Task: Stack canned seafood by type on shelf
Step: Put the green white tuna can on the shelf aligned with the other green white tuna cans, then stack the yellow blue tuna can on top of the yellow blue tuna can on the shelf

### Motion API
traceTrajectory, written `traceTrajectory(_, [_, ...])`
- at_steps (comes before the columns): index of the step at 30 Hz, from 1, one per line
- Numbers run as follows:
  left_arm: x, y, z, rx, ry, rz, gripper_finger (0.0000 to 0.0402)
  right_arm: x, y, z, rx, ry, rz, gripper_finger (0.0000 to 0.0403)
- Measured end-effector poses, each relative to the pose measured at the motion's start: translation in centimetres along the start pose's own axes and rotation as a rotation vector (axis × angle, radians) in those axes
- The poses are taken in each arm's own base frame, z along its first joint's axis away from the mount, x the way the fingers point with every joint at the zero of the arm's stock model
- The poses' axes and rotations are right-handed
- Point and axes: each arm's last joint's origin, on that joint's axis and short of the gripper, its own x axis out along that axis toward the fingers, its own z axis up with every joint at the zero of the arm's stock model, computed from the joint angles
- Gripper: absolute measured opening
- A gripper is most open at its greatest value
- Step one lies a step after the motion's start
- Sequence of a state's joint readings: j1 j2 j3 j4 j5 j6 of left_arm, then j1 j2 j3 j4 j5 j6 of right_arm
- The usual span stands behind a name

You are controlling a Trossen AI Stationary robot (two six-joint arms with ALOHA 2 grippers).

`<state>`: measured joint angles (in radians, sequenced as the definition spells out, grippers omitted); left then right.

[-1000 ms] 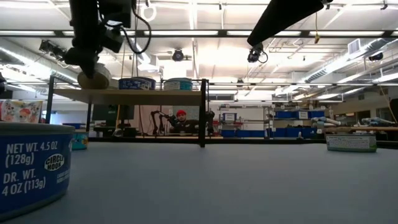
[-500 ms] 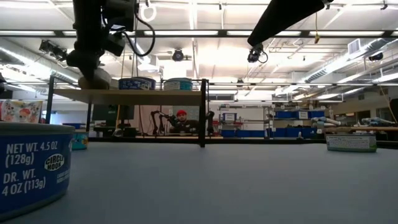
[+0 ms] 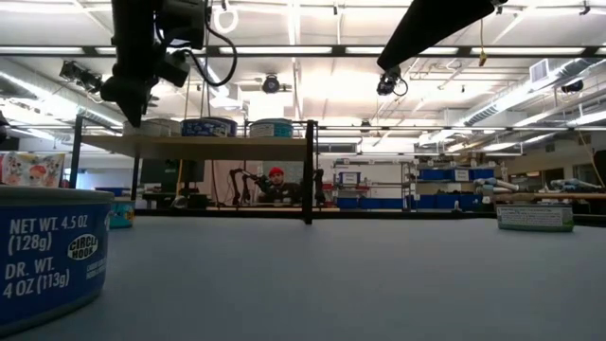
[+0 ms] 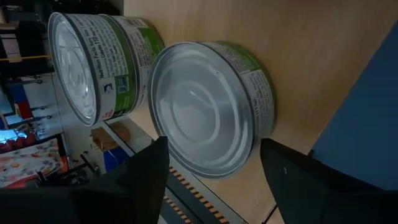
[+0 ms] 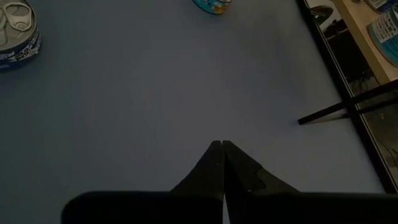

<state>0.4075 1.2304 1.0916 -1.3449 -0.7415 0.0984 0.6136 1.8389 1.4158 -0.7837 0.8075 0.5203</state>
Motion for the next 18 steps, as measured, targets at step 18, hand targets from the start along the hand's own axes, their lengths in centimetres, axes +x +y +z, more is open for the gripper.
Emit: traceTrajectory(18, [-3.2, -1.5, 0.0, -0.037, -0.184, -0.091, 0.0147, 2.5, -0.9, 1.3, 0.045, 0.093, 0.240, 0.0014])
